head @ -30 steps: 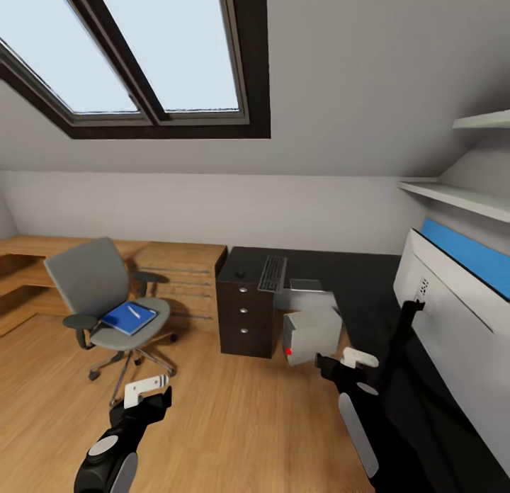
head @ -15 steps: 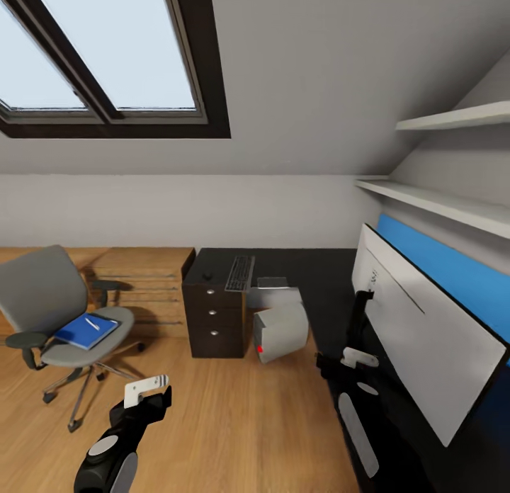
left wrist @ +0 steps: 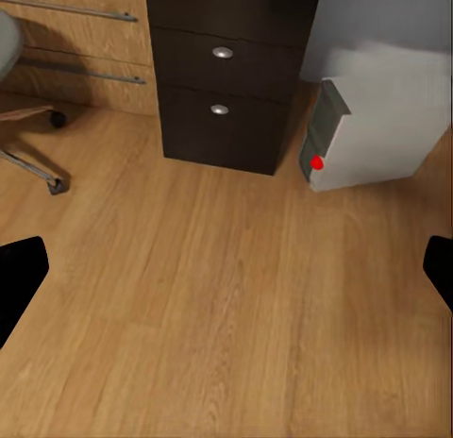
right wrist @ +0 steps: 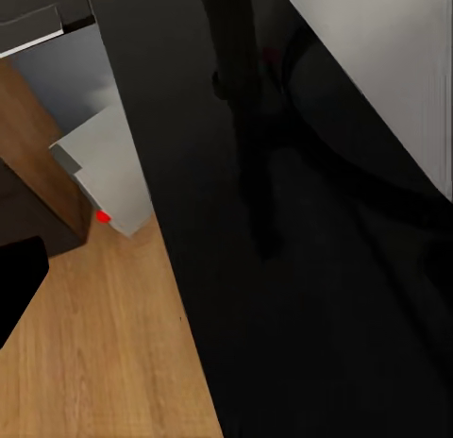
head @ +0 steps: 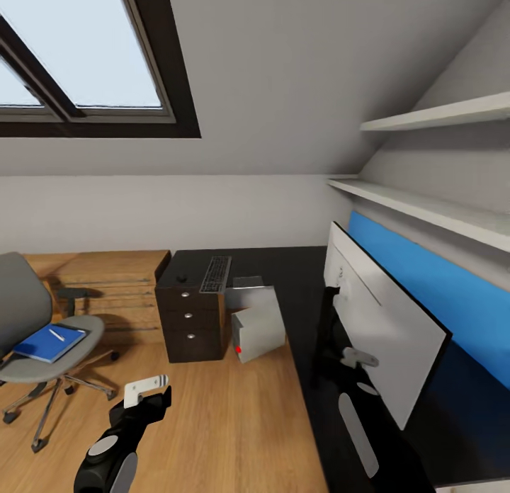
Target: In the bedroom, organize the workspace by keeping the computer under the desk, ensuring the monitor is on the desk, placing the keyboard on the desk next to the monitor, placing the mouse on the desk next to the keyboard, moving the folder from the swivel chair onto the desk next to the mouse, stacking the notebook on top of the folder with the pen on top of the notebook, and positioning the swivel chair next to the desk.
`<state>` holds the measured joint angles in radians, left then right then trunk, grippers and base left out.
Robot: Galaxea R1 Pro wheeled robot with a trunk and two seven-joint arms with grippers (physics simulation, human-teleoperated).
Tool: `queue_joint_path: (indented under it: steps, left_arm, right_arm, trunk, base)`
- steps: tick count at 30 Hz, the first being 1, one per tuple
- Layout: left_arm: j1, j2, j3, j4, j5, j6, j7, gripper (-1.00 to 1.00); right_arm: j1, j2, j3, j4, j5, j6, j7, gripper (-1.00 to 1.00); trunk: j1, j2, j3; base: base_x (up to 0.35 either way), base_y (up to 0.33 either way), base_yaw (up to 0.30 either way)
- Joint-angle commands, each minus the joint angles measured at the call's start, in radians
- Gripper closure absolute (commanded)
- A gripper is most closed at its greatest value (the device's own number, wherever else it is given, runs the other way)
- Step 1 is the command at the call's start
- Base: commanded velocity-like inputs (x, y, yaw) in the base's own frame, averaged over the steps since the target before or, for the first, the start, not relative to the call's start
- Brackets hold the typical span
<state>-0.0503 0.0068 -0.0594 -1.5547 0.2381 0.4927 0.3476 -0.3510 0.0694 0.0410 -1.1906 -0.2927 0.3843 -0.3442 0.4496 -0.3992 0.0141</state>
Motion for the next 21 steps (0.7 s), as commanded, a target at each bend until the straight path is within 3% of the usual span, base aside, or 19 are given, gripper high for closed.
queue_joint_path:
  steps: [1,8,17,19,21]
  left_arm:
    - [0.0,0.001,-0.002,-0.001,0.011,0.003,0.01,-1.0]
    - [0.0,0.001,-0.002,-0.001,0.009,0.001,0.01,-1.0]
    - [0.0,0.001,-0.002,-0.001,0.009,-0.001,0.01,-1.0]
    - [0.0,0.002,-0.002,-0.002,0.008,-0.003,0.011,-1.0]
    - [0.0,0.002,-0.002,-0.002,0.008,-0.003,0.011,-1.0]
  right_arm:
    - [0.0,-0.001,0.002,-0.001,-0.01,0.002,-0.008,-1.0]
    - [0.0,-0.002,0.003,0.012,-0.006,-0.005,-0.006,-1.0]
    - [0.0,0.0,0.013,0.024,0.029,-0.011,0.0,-1.0]
    - [0.0,-0.001,0.082,0.03,0.032,-0.012,-0.001,-1.0]
    - [0.0,-0.002,0.112,0.031,0.032,-0.015,-0.003,-1.0]
  trunk:
    - [0.0,-0.001,0.0]
    - [0.0,-0.001,0.0]
    - [0.0,-0.001,0.0]
    - [0.0,-0.001,0.0]
    - [0.0,-0.001,0.0]
  base:
    - [0.0,-0.183,-0.019]
    - [0.0,-0.262,-0.007]
    - [0.0,-0.307,0.0]
    - [0.0,-0.31,0.0]
    - [0.0,-0.311,0.0]
